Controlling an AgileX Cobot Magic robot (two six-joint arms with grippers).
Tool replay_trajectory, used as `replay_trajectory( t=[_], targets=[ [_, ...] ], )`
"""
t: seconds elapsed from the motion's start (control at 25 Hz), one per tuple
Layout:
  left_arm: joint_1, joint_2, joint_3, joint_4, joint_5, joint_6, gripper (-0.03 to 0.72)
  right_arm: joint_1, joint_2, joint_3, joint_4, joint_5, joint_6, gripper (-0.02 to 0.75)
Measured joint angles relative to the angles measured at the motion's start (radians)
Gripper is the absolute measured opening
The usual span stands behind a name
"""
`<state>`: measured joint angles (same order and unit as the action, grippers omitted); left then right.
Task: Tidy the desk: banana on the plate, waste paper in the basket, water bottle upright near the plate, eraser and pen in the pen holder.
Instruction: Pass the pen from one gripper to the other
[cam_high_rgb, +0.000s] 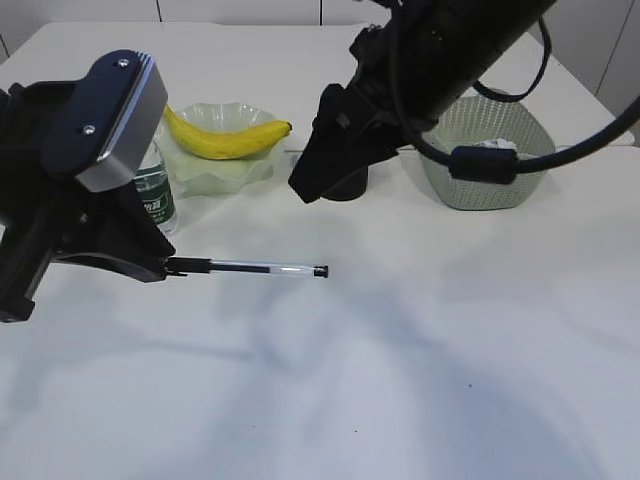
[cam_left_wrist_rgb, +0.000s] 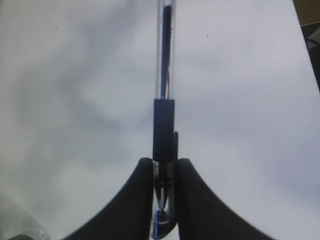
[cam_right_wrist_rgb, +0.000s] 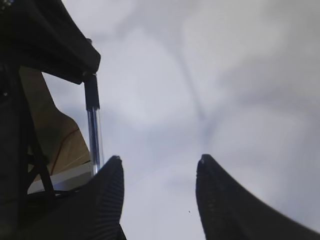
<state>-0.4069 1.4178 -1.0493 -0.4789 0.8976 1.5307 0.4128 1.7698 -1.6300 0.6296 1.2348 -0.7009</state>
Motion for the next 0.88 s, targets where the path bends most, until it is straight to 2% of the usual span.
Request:
replay_trajectory(
  t=[0.6,0.88],
  targets=[
    [0.0,0.0,0.0,0.001,-0.05,0.0,0.073,0.0,0.051,0.0,0.096,-0.003,-0.036,0.355],
    [0.0,0.0,0.0,0.001,-0.066,0.0,0.067,0.055,0.062,-0.002,0.097,-0.006,-0.045,0.355]
  ],
)
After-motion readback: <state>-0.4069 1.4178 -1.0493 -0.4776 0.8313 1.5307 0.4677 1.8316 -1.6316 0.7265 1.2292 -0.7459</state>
